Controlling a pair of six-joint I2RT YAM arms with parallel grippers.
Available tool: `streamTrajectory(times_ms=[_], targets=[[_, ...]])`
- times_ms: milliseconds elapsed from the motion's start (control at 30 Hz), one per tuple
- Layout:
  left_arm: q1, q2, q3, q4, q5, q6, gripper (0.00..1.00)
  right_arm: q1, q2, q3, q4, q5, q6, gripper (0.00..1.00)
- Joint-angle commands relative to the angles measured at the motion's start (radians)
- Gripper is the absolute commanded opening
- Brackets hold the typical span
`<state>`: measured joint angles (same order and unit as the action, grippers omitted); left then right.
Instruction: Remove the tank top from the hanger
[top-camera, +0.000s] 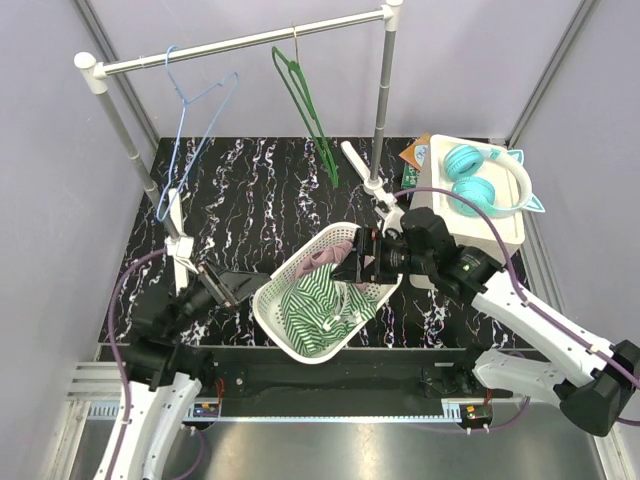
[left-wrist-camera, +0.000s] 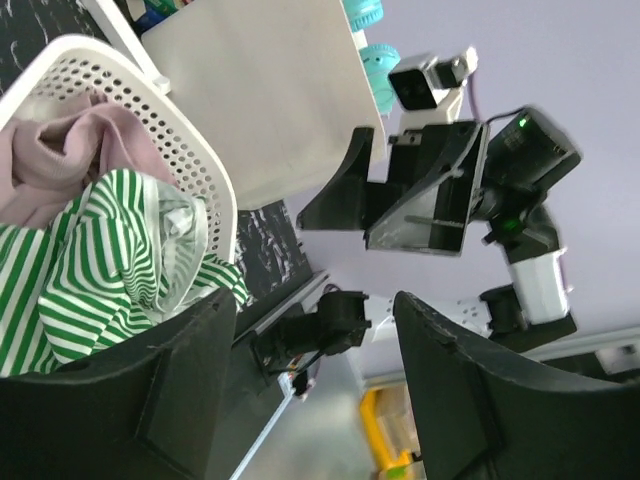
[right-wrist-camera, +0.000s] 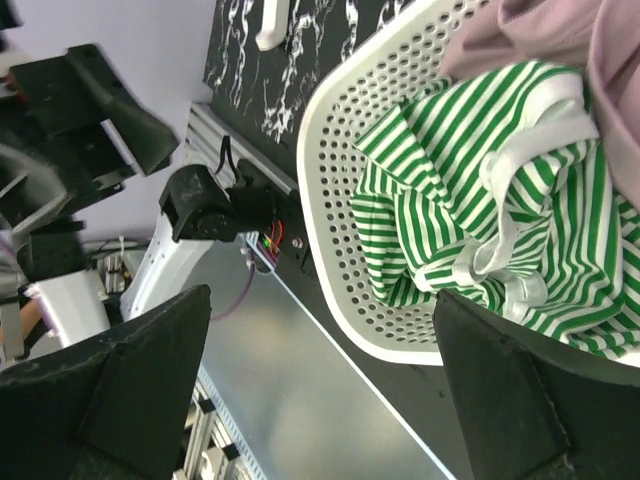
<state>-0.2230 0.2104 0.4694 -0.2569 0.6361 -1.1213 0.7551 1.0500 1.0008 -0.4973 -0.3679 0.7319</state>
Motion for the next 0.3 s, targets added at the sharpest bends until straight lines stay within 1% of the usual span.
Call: streamTrajectory(times_ms=[0,33,67,100,133,167,200,233,267], targets=[[0.004,-0.169,-0.197,0.221,-0.075,-0.217,0.69,0.012,-0.083,-0.198,0.288,-0.08,0.111,1.0],[0.004,-0.205,-0.224,0.229,-0.084,-0.231,0.7,0.01,-0.109,-0.249,0.383,-0.068,0.136,0.99],[0.004,-0.27,-0.25,0.243,-0.087,-0.247,0.71,0.01,-0.164,-0.342,0.423,-0.053,0.158,1.0],[0.004,-0.301,-0.297,0.245,-0.084,-0.271,0.72,0.012,-0.194,-0.385,0.454,-0.025,0.203,1.0],[0.004,-0.325,-0.32,0.245,-0.079,-0.287,0.73,0.012,-0.224,-0.43,0.527,-0.013,0.225,0.99],[0.004,-0.348,-0.343,0.251,-0.075,-0.304,0.73,0.01,-0.285,-0.506,0.552,0.0,0.25,1.0],[0.002,-0.368,-0.389,0.254,-0.038,-0.333,0.73,0.012,-0.319,-0.537,0.569,0.024,0.297,1.0],[0.002,-0.353,-0.405,0.287,-0.014,-0.343,0.73,0.012,-0.353,-0.563,0.594,0.027,0.316,0.99],[0.002,-0.341,-0.42,0.344,0.011,-0.356,0.73,0.012,-0.425,-0.608,0.611,0.027,0.33,1.0]])
